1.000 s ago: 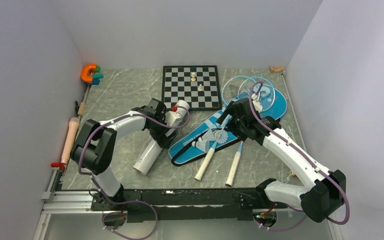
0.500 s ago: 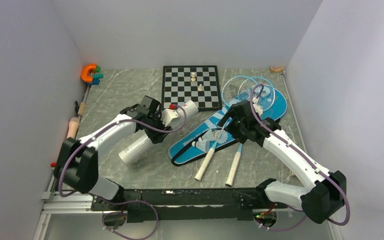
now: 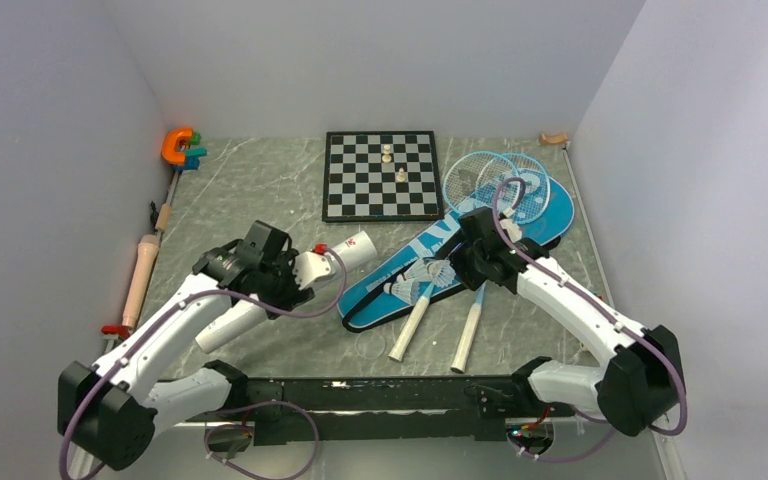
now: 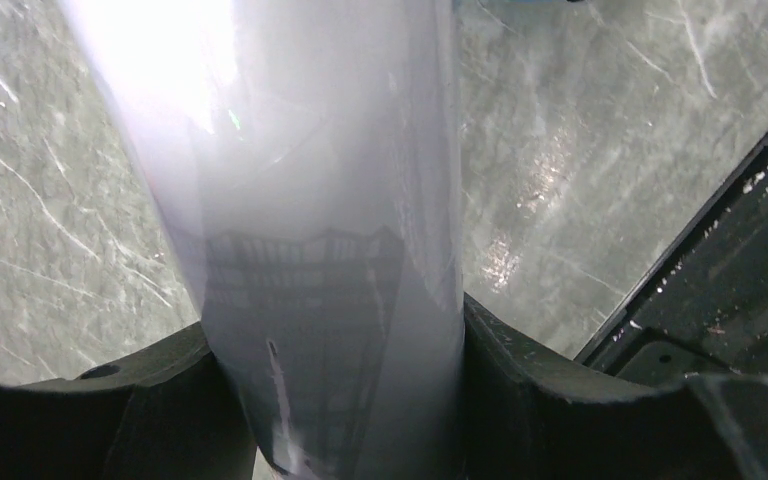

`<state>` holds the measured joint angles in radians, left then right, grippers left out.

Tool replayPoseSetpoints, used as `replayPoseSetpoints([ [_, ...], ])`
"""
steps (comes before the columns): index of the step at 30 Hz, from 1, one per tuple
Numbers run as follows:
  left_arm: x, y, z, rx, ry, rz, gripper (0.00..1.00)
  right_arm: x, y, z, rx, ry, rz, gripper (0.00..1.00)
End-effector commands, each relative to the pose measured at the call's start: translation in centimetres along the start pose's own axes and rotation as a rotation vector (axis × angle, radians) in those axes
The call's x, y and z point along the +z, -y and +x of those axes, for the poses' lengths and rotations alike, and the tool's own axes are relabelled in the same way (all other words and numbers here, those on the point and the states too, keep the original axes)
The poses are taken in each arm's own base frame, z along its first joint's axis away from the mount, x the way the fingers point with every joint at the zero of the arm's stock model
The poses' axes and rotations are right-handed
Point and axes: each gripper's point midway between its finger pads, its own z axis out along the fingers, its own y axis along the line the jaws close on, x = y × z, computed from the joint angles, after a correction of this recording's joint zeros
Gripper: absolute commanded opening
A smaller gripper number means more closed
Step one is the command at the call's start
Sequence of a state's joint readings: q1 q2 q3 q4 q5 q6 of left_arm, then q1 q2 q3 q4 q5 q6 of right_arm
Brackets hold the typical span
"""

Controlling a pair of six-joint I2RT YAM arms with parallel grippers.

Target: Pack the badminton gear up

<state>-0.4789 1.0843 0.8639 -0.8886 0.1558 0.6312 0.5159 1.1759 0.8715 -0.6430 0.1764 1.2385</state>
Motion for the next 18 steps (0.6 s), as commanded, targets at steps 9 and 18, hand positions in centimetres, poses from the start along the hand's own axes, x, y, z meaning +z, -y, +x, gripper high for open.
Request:
replayPoseSetpoints([
  [9, -2.4, 1.7, 0.7, 0.113, 0.085, -0.010, 0.60, 4.3, -1.2, -1.2, 0.070, 0.071, 0.066, 0.59],
  [18, -3.2, 2.5, 1.4, 0.242, 0.097, -0.006, 0.62, 5.3, -0.9, -1.9, 0.113, 0.123, 0.073, 0.49],
])
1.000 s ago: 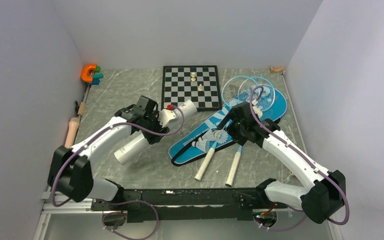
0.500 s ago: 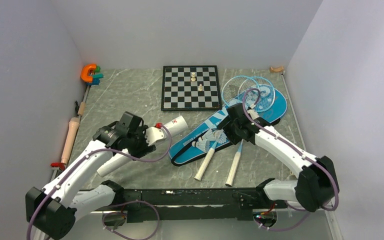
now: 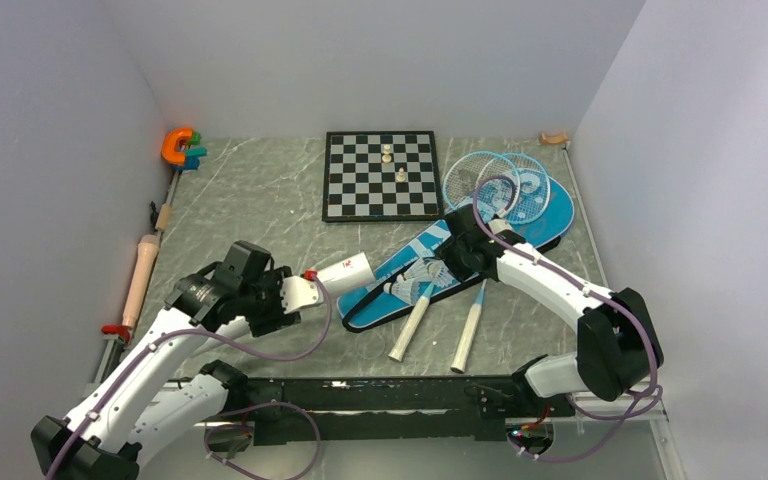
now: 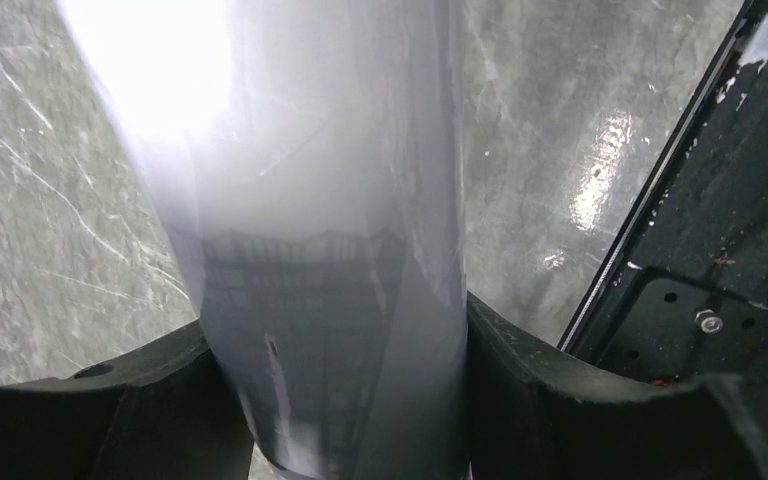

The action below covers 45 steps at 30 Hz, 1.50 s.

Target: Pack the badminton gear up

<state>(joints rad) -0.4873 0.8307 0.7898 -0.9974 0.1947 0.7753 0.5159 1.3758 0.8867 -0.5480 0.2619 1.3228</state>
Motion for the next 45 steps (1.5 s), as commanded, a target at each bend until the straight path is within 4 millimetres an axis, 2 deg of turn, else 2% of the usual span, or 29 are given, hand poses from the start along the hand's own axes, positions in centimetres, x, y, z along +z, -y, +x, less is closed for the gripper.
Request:
replayPoseSetpoints([
  [1, -0.2, -0.1, -0.3, 0.081, 0.016, 0.004, 0.62, 0.3, -1.5, -1.3, 0.054, 0.062, -0.037, 0.47],
  [6, -0.3, -0.5, -0.4, 0.106, 0.022, -0.026, 0.61, 0.6, -1.5, -1.2, 0.041, 0.061, -0.027, 0.23],
  [10, -0.6, -0.8, -1.0, 0.139, 0.062, -0.060, 0.62, 0.7, -1.2, -1.3, 0.030, 0.067, -0.020, 0.10],
  [12, -0.7, -0.8, -1.4, 0.147, 0.083, -0.068, 0.61, 0.5, -1.0, -1.4, 0.020, 0.071, -0.017, 0.00],
  [14, -0.8, -0.7, -1.8, 0.153, 0.109, -0.068, 0.61, -0.3, -1.1, -1.8, 0.000, 0.080, -0.028, 0.00],
  [17, -0.9, -0.5, -2.5, 0.176, 0.166, -0.075, 0.64, -2.6, -1.8, -2.8, -0.049, 0.099, -0.075, 0.00],
  [21, -0.4, -0.1, -2.9, 0.233, 0.212, -0.080, 0.66, -7.9, -2.2, -4.4, -0.114, 0.137, -0.186, 0.00],
  [24, 0.1, -0.2, -3.2, 0.233, 0.221, -0.071, 0.64, -11.3, -2.3, -4.7, -0.178, 0.136, -0.283, 0.00],
  [27, -0.1, -0.1, -4.3, 0.240, 0.270, -0.066, 0.63, -14.2, -3.3, -2.9, -0.291, 0.048, -0.435, 0.00],
  [30, -0.4, 0.3, -5.3, 0.282, 0.336, -0.064, 0.64, -18.0, -4.7, 1.0, -0.457, -0.120, -0.692, 0.00],
  [32, -0.6, 0.4, -5.6, 0.297, 0.361, -0.073, 0.64, -20.0, -4.8, 2.7, -0.521, -0.190, -0.813, 0.00],
  [36, -0.6, 0.9, -5.5, 0.329, 0.371, -0.062, 0.66, -22.2, -4.2, 3.5, -0.573, -0.204, -0.916, 0.00],
  [42, -0.5, 0.6, -6.1, 0.292, 0.376, -0.051, 0.63, -26.1, -5.5, 4.0, -0.620, -0.242, -1.047, 0.00],
  [45, -0.5, 0.5, -6.4, 0.299, 0.387, -0.054, 0.62, -27.2, -5.9, 4.5, -0.633, -0.260, -1.081, 0.00],
])
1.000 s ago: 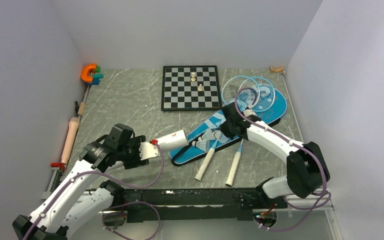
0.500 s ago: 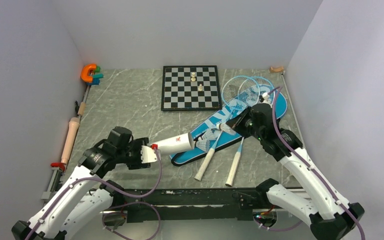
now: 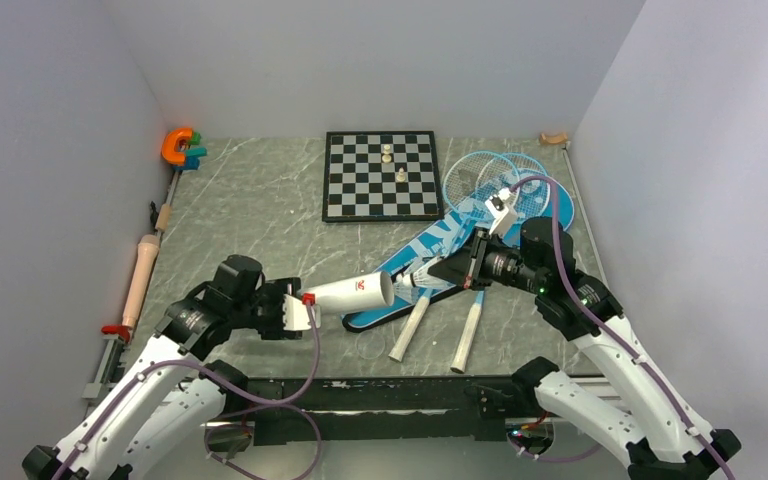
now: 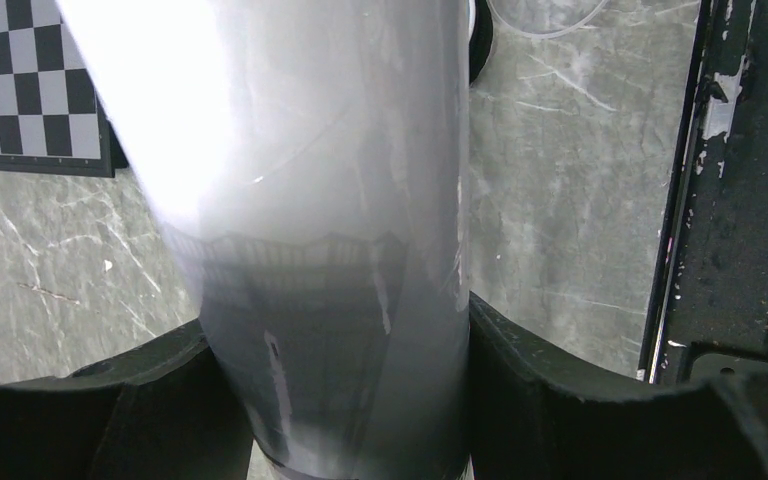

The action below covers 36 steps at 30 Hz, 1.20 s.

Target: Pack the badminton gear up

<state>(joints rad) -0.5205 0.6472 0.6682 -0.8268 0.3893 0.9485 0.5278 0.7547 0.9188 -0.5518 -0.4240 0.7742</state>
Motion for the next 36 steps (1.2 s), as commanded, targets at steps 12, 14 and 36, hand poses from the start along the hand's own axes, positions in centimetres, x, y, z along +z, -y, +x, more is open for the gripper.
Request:
replayPoseSetpoints([
  [12, -0.3, -1.6, -2.5, 0.031, 0.086, -0.035, 0.61, 2.9, -8.6, 1.7, -0.112, -0.054, -0.219, 0.00],
  [14, -0.3, -1.5, -2.4, 0.029, 0.086, -0.037, 0.61, 3.3, -8.9, 1.8, -0.103, -0.050, -0.233, 0.00],
  [36, -0.8, -1.4, -3.1, -0.001, 0.111, -0.035, 0.57, -0.2, -9.3, -0.2, -0.069, 0.072, -0.253, 0.55],
])
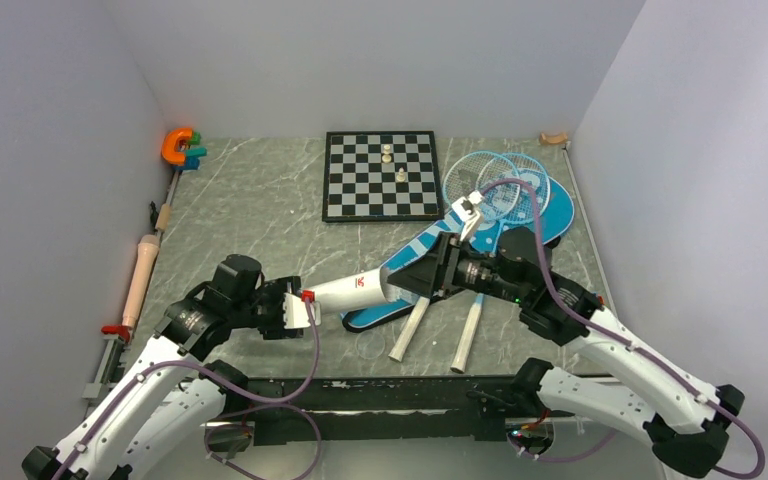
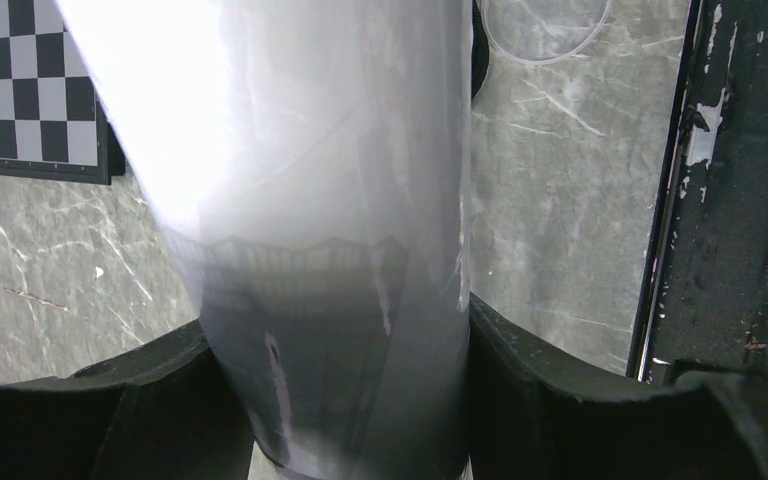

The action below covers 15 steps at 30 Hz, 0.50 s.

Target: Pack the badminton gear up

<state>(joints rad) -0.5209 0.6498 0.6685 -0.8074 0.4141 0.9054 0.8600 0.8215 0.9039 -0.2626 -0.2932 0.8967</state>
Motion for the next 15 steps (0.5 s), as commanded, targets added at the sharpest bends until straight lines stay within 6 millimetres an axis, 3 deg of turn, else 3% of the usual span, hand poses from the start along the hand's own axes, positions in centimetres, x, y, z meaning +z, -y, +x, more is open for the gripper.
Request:
replayPoseSetpoints([
  [1, -0.9, -1.3, -2.6, 0.036, 0.081, -0.037, 0.57, -2.8, -1.4, -2.9, -0.045, 0.111, 0.022, 0.55],
  [4, -1.2, -1.5, -2.8, 0.037, 0.084, -0.043, 0.56, -3.4, 1.6, -3.1, -0.022, 0.123, 0.157, 0.53],
  [9, -1.4, -2.0, -3.3, 0.037, 0.094, -0.064, 0.56, -2.7, 6.5, -2.0, -0.024, 0.064, 0.361, 0.53],
  [15, -1.6, -2.1, -3.4, 0.039, 0.090, -0.065, 0.56, -1.2, 6.6, -1.5, -0.035, 0.021, 0.323, 0.60],
])
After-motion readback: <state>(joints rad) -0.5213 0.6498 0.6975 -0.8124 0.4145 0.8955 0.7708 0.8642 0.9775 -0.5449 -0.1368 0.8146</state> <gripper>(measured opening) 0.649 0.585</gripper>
